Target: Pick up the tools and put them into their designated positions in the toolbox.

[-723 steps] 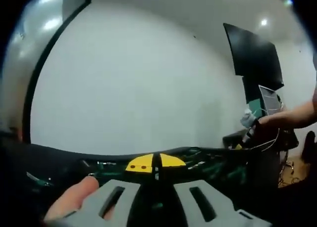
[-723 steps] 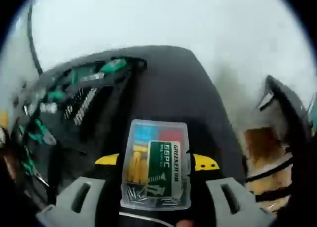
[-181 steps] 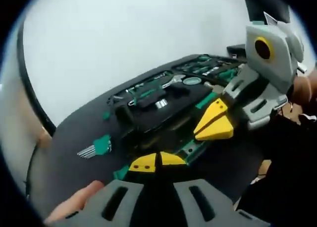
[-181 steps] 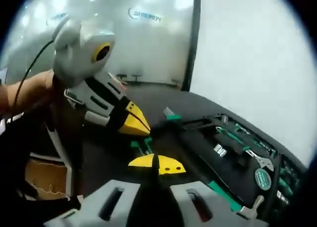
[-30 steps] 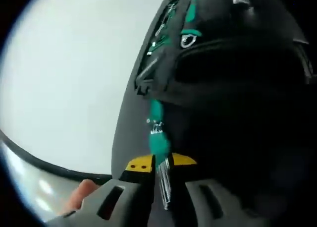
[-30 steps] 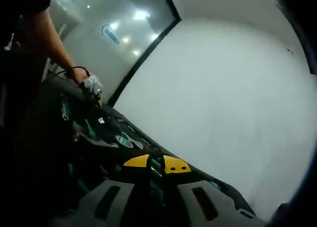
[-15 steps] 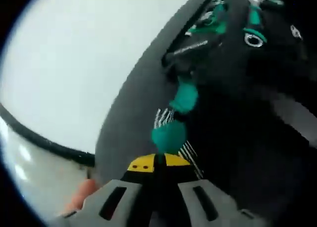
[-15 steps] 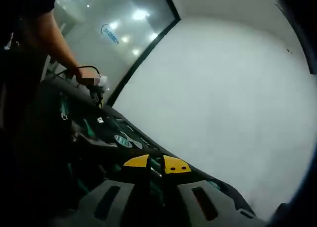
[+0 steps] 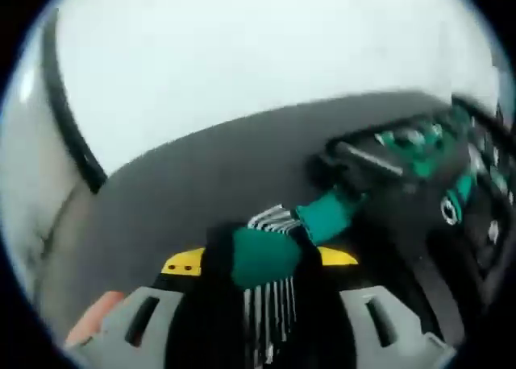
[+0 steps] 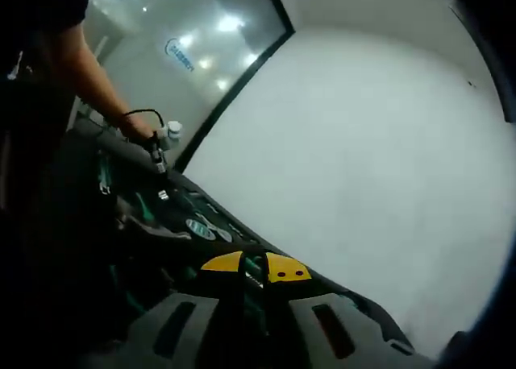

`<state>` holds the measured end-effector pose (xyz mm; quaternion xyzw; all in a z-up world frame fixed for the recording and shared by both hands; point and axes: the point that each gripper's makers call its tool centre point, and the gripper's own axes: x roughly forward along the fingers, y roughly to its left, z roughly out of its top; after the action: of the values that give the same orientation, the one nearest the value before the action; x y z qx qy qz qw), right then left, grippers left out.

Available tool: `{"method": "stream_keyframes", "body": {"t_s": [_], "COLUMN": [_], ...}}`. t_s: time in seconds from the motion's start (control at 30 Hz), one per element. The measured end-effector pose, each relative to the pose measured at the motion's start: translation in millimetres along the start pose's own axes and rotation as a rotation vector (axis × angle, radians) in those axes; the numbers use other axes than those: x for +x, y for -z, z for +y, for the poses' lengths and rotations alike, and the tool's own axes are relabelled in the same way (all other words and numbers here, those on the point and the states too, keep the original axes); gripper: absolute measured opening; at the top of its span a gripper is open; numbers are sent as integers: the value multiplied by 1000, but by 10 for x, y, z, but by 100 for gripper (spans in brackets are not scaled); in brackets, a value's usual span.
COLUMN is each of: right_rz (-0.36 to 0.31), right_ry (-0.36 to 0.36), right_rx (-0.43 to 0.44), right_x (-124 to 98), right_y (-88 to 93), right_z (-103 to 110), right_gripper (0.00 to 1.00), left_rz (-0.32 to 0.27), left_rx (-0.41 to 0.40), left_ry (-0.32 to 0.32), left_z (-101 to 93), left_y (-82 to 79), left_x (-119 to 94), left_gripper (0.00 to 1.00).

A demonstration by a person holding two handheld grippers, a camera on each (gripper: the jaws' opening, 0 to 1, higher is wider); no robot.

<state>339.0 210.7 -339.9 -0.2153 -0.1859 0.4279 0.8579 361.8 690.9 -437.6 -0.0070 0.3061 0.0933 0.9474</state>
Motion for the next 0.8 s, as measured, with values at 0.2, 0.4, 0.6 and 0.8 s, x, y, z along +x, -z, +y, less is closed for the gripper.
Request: {"method": "stream_keyframes", "body": {"t_s": [0.2,0.4,0.6,0.8], "right_rz": [-3,0,3,4], "right_ry": [4,1,4,3], "right_rx": [10,3,2,-2], "right_x": [-2,0,1,2], "right_y": [-3,6,13,15], "right_z": [-17,-8,-16,-13], "right_gripper": [7,7,7,7], "left_rz": [-113,-140,-254,-330], "left_rx": [-25,11,23,63], "left_ry": [0,-1,-36,87], "left_z": [131,41,28,-373], "left_y": [-29,32,-57,-250], "left_x": [11,-104,-466,-901], "left_gripper": [26,24,24,24]}}
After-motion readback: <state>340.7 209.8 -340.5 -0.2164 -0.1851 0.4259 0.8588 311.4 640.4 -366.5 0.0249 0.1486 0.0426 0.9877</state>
